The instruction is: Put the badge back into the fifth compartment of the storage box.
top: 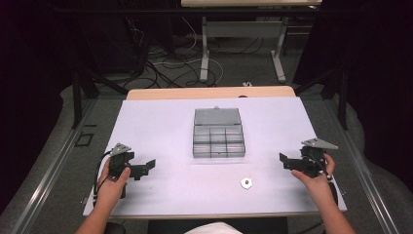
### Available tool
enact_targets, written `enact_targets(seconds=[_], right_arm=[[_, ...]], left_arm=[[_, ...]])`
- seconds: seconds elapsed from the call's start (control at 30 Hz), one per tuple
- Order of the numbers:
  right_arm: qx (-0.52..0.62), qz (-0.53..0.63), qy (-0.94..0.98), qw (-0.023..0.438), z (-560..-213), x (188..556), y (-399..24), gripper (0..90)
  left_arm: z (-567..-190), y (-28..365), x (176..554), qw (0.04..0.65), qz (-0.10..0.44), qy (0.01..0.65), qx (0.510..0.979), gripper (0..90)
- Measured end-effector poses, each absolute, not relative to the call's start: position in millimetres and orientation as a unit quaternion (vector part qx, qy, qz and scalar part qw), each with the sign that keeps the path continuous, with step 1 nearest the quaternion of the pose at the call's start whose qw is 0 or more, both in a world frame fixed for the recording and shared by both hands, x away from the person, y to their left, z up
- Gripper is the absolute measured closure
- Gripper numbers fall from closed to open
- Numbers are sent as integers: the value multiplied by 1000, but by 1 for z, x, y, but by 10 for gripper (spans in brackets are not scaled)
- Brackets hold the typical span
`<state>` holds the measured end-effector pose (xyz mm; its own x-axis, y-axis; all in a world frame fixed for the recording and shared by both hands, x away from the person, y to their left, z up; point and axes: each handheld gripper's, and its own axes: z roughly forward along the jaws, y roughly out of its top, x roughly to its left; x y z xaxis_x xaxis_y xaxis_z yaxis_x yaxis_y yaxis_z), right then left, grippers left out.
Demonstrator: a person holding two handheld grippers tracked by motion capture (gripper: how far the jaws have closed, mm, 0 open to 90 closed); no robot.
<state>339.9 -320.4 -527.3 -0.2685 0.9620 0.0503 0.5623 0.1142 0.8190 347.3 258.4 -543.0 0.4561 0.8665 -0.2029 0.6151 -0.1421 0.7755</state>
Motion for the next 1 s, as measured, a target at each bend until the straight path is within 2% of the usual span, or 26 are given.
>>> enact_targets(seconds=[1.0], right_arm=[[465, 394, 757, 237, -512, 328, -278, 0]], left_arm=[[-541, 253, 342, 418, 151, 480, 756, 26]])
